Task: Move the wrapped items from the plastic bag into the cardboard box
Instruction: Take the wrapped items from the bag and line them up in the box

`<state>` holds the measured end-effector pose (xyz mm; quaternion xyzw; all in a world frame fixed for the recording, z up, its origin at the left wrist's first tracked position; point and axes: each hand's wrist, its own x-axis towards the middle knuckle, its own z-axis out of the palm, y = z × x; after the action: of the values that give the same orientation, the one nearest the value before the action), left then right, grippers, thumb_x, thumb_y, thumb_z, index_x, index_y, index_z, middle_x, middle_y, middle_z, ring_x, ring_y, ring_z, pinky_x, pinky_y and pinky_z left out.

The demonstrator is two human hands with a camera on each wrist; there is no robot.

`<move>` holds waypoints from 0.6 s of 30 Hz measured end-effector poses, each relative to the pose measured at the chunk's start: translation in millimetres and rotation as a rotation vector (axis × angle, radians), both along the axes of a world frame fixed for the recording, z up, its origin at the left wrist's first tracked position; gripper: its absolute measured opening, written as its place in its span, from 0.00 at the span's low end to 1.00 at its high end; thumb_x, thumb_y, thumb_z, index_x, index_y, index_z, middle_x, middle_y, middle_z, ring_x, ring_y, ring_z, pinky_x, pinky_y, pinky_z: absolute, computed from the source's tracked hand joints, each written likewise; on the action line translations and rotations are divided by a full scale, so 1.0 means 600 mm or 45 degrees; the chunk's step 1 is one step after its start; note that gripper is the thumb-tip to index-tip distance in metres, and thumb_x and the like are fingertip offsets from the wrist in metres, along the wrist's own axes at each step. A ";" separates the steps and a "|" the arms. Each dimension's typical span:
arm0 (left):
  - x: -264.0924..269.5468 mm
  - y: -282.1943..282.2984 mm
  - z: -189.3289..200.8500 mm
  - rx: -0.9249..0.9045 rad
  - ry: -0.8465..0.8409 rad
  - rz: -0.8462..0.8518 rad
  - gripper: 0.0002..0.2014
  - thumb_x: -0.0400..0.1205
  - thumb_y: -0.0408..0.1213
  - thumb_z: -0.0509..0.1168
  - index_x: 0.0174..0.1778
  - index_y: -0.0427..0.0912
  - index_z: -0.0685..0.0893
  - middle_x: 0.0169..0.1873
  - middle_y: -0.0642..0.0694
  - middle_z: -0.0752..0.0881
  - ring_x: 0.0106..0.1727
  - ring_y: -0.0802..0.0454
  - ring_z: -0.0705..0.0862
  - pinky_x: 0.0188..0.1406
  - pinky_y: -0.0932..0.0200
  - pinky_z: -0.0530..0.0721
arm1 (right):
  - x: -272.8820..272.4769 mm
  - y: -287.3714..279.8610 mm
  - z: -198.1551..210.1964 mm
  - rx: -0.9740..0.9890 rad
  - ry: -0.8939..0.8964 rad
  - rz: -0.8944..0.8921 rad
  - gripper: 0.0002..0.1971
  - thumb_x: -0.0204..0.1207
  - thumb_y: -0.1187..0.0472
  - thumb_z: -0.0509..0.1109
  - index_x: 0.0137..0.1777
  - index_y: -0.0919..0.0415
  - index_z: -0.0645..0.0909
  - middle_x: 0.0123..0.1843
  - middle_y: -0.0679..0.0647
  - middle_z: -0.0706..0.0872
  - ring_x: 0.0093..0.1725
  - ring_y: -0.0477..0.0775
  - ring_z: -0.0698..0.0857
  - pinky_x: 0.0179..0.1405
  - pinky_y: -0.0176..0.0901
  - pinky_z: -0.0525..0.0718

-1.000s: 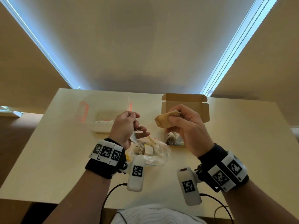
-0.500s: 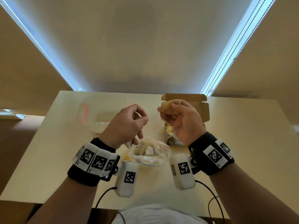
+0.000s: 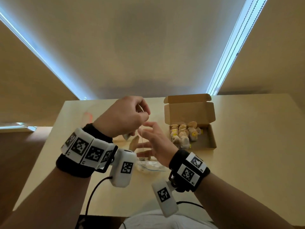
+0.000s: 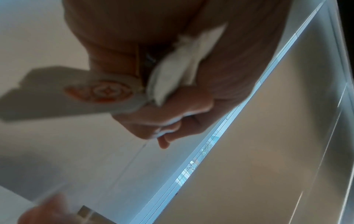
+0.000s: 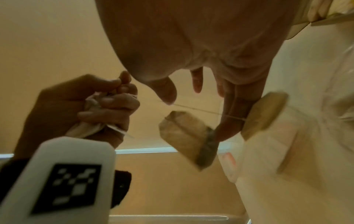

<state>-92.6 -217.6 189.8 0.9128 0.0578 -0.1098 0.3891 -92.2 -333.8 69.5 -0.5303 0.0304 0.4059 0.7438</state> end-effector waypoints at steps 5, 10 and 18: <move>0.008 0.021 -0.022 0.105 0.029 0.053 0.05 0.82 0.33 0.63 0.44 0.43 0.84 0.31 0.45 0.85 0.17 0.50 0.80 0.16 0.57 0.78 | -0.005 -0.037 0.002 -0.288 -0.372 0.063 0.18 0.82 0.44 0.66 0.67 0.50 0.76 0.64 0.51 0.79 0.46 0.50 0.84 0.36 0.42 0.81; 0.005 0.039 -0.050 0.163 0.186 -0.044 0.07 0.83 0.41 0.67 0.43 0.45 0.88 0.32 0.40 0.88 0.16 0.55 0.80 0.16 0.59 0.77 | 0.021 -0.082 0.032 -0.670 -1.014 0.154 0.07 0.78 0.49 0.74 0.46 0.50 0.88 0.37 0.47 0.89 0.35 0.43 0.84 0.40 0.42 0.86; -0.002 0.028 -0.061 -0.365 0.173 0.095 0.12 0.88 0.34 0.58 0.44 0.32 0.82 0.26 0.44 0.79 0.18 0.53 0.74 0.14 0.61 0.73 | 0.058 -0.094 0.055 -0.673 -1.182 -0.014 0.04 0.80 0.54 0.72 0.51 0.52 0.86 0.42 0.40 0.88 0.31 0.43 0.81 0.38 0.41 0.85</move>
<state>-94.0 -200.9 153.1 0.8355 0.1018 -0.1640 0.5145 -57.3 -390.2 102.7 -0.8231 -0.1980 0.1031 0.5221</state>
